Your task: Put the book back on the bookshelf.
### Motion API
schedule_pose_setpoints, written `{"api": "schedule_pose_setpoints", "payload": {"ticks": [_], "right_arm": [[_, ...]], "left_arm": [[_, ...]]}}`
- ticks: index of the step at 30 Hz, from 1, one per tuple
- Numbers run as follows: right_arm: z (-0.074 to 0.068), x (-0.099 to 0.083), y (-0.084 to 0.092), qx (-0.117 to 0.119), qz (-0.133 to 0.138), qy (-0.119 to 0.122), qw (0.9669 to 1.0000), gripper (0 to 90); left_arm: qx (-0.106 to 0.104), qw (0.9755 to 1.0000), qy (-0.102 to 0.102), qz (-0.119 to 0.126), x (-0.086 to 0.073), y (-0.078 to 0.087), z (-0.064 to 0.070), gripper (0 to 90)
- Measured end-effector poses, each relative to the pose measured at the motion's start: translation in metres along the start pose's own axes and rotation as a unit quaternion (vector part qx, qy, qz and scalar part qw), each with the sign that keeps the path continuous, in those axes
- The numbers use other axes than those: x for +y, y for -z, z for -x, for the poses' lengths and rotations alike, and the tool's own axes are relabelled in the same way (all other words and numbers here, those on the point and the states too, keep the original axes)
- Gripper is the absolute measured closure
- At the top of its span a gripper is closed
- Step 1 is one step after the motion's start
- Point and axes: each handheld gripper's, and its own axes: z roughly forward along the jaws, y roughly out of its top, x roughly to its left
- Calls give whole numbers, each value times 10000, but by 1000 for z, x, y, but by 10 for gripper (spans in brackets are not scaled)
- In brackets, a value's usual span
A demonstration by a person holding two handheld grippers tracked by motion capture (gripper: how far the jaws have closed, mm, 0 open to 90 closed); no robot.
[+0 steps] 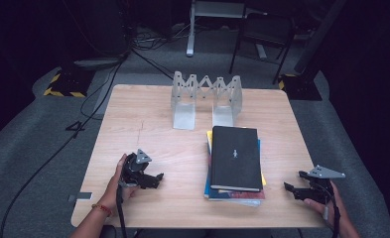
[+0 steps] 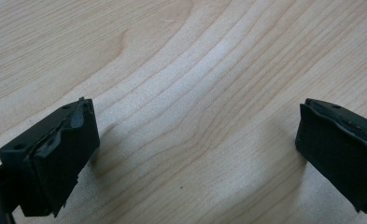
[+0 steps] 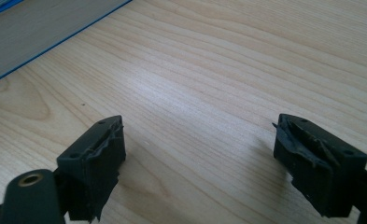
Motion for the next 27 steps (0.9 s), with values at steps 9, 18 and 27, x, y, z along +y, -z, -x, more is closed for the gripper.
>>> {"api": "schedule_pose_setpoints", "payload": {"ticks": [9, 18, 27], "right_arm": [[-1, 4, 2, -41, -143, 47, 9999, 189], [-17, 38, 17, 393, 256, 192, 9987, 212], [-51, 88, 24, 780, 672, 544, 9932, 217]], "left_arm": [[-117, 9997, -200, -1, 4, -3, 0, 3], [-477, 9970, -612, -13, 0, 0, 6, 5], [-603, 9957, -710, -21, 2, -2, 16, 5]]}}
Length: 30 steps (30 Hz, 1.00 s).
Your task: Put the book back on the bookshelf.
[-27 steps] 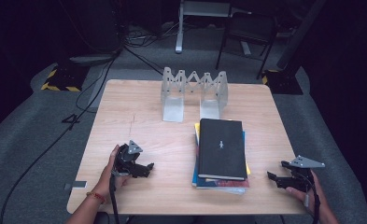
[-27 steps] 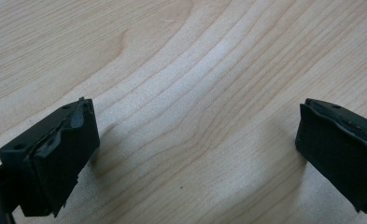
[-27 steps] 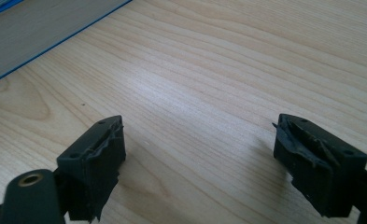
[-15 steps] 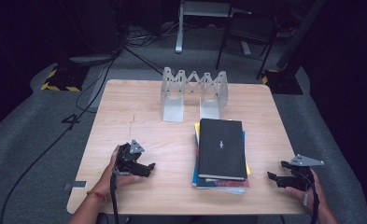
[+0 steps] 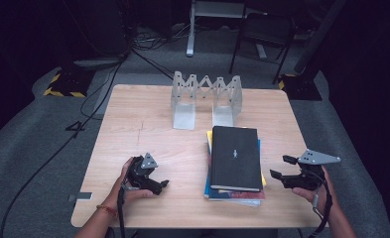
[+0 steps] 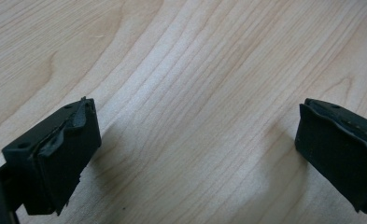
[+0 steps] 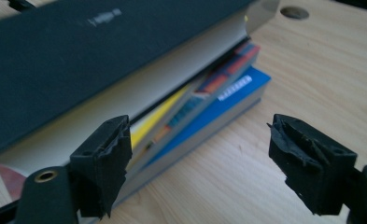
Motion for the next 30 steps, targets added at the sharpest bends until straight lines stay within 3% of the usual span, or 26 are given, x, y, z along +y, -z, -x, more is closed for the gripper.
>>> {"api": "schedule_pose_setpoints", "payload": {"ticks": [3, 8, 15, 19, 21, 24, 30], "right_arm": [[-4, 10, 1, 116, 161, -39, 9998, 224], [-13, 22, -3, 337, 211, -36, 9992, 232], [-36, 30, -22, 578, -127, 223, 9980, 224], [-33, 33, -28, 640, -225, 96, 9977, 165], [-28, 33, -33, 825, -258, -64, 9962, 150], [-25, 33, -38, 942, -290, -172, 9950, 129], [-19, 35, -53, 1304, -316, -364, 9903, 75]], "left_arm": [[-33, 10000, -62, -4, 2, -1, 2, 4], [-83, 9999, -85, 1, 4, -3, 4, 4], [-160, 9997, -164, 62, 9, -7, 7, 44], [-229, 9994, -214, 152, 17, -13, 8, 106], [-294, 9990, -291, 195, 22, -16, 9, 186], [-370, 9987, -316, 165, 30, -21, 10, 189], [-446, 9972, -506, 328, 55, -30, 17, 242]]}}
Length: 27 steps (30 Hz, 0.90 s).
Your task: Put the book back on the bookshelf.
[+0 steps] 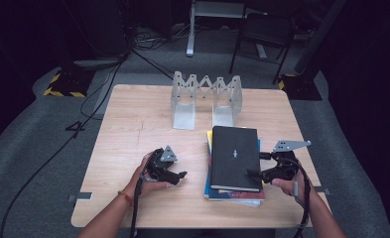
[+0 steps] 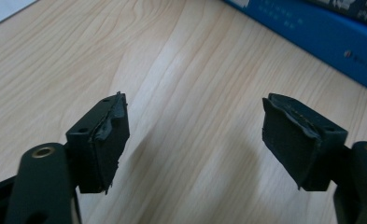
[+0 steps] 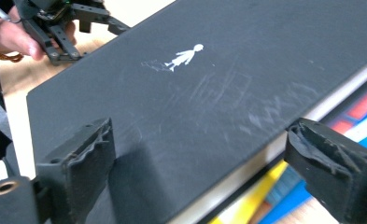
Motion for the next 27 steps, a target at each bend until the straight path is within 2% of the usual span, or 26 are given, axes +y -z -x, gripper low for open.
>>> {"api": "schedule_pose_setpoints", "payload": {"ticks": [1, 4, 5, 6, 7, 10, 13, 18, 22, 24, 25, 27], "right_arm": [[0, 1, -2, 3, -9, -9, 10000, 50], [0, 3, -4, -11, -29, 65, 10000, 46], [0, 3, -4, -11, -29, 65, 10000, 46], [-2, 2, -5, -30, -10, 77, 10000, 47], [-2, 2, -5, -30, -10, 77, 10000, 47], [-7, 3, -8, -40, -8, 119, 9999, 48], [-12, 4, -12, 34, -6, 185, 9998, 49], [-19, 4, -14, 4, 1, 311, 9995, 57], [-19, 4, -13, 8, 15, 324, 9995, 58], [-19, 4, -13, 11, 24, 342, 9994, 58], [-19, 5, -13, 11, 25, 359, 9994, 58], [-19, 5, -13, 17, 39, 388, 9992, 58]], "left_arm": [[0, 10000, 0, 0, 0, 0, 0, 258], [4, 9998, -77, 156, 18, -8, -2, 286], [4, 9998, -77, 156, 18, -8, -2, 293], [-89, 9997, -96, 222, 25, -12, -2, 320], [-89, 9997, -96, 222, 25, -12, -2, 328], [-32, 9993, -232, 298, 36, -17, -1, 334], [-56, 9990, -251, 362, 45, -24, -1, 337], [-88, 9984, -201, 528, 53, -27, -5, 357], [-146, 9979, -149, 615, 57, -29, -8, 430], [-95, 9979, -160, 616, 58, -30, -9, 434], [-108, 9978, -151, 639, 59, -31, -10, 483], [-85, 9979, -146, 631, 60, -32, -11, 507]]}}
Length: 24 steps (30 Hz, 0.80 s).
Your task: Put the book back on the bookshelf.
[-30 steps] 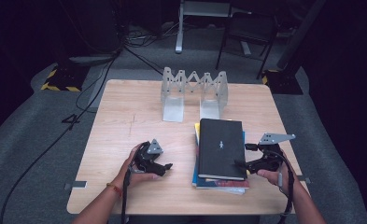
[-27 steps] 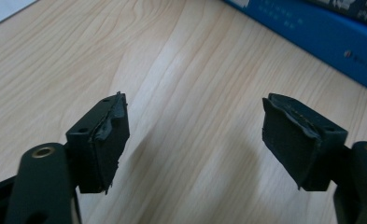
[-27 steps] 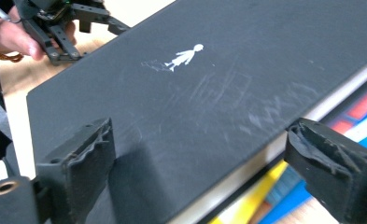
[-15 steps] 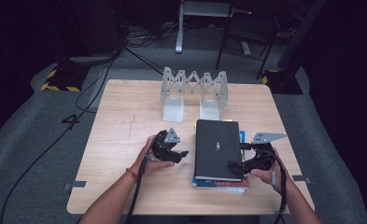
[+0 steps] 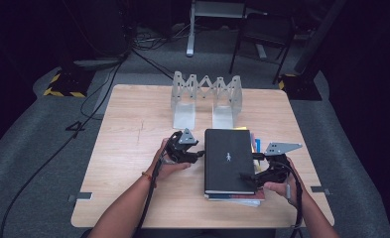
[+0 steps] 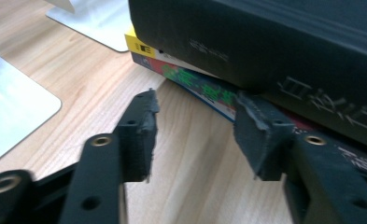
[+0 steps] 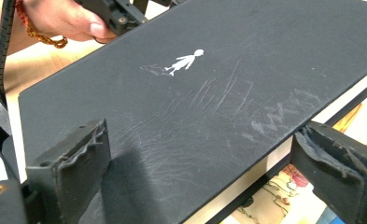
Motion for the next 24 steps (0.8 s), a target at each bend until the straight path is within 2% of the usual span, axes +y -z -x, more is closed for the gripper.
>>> {"api": "schedule_pose_setpoints", "payload": {"ticks": [8, 11, 14, 19, 21, 22, 23, 24], "right_arm": [[0, 2, 0, 8, 44, 158, 9999, 58], [1, 3, -1, 6, 63, 204, 9998, 58], [1, 4, -2, -27, 101, 243, 9997, 58], [2, 7, -1, -93, 286, 410, 9987, 65], [2, 9, 1, -177, 448, 460, 9978, 67], [2, 10, 2, -217, 512, 512, 9971, 68], [1, 11, 3, -230, 595, 522, 9966, 73], [1, 13, 5, -215, 710, 528, 9958, 106]], "left_arm": [[-81, 9998, 150, -74, 5, -23, -10, 525], [-76, 9998, 164, -40, 5, -23, -13, 531], [-20, 10000, 90, -34, 8, -21, -13, 581], [-90, 9999, 45, 75, 11, -16, -17, 664], [-65, 9999, 50, 145, 12, -12, -18, 699], [-72, 9996, 62, 251, 13, -8, -19, 716], [-230, 9979, 225, 561, 15, -2, -22, 785], [-230, 9979, 225, 561, 15, -2, -22, 805]]}}
